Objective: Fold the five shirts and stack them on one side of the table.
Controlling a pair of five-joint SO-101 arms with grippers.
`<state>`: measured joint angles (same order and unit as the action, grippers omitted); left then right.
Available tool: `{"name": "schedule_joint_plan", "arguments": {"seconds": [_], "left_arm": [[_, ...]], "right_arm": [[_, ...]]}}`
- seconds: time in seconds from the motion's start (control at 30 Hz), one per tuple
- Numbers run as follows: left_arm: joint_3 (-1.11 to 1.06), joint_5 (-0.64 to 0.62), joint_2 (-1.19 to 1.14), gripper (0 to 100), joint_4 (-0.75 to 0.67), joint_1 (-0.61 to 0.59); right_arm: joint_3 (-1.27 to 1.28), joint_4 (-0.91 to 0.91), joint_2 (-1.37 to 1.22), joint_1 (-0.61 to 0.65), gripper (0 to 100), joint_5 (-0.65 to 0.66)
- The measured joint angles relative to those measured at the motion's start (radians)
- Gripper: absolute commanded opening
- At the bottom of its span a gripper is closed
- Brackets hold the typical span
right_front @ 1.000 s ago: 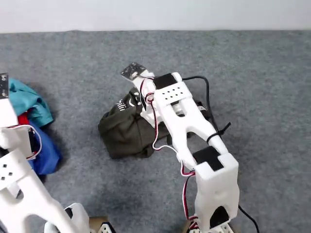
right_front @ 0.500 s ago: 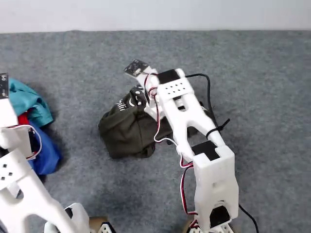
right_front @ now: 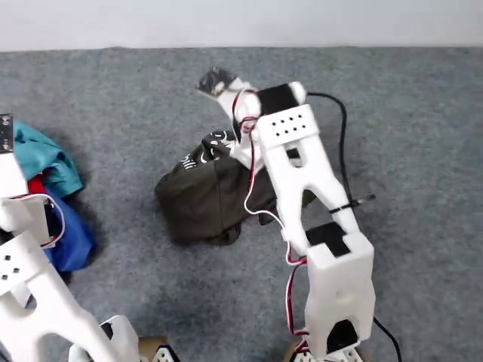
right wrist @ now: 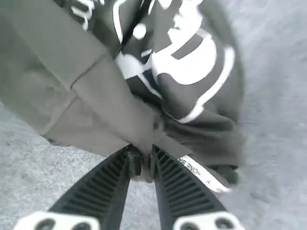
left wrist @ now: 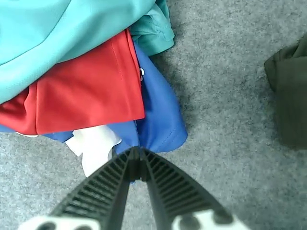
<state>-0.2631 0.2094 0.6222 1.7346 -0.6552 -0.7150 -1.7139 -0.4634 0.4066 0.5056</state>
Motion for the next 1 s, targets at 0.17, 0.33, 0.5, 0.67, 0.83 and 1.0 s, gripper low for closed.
{"name": "schedule_joint_plan", "arguments": {"seconds": [0.17,0.33,0.5,0.67,0.83,1.0], "left_arm": [[0.000,0.000,0.000,1,0.000,0.000],[0.000,0.000,0.014,1,0.000,0.000],[0.000,0.000,0.092,1,0.000,0.035],[0.000,0.000,0.193,1,0.000,0.157],[-0.061,0.000,0.247,1,0.000,0.262],[-0.138,0.000,0.295,1,0.000,0.325]], "right_arm": [[-0.049,-0.040,0.112,-0.017,1.0,0.003],[-0.049,-0.040,0.195,-0.121,1.0,0.009],[-0.041,-0.040,0.207,-0.281,1.0,0.092],[0.101,-0.040,0.210,-0.422,1.0,0.170],[0.298,-0.040,0.210,-0.528,3.2,0.245],[0.338,-0.040,0.210,-0.603,21.8,0.265]]}}
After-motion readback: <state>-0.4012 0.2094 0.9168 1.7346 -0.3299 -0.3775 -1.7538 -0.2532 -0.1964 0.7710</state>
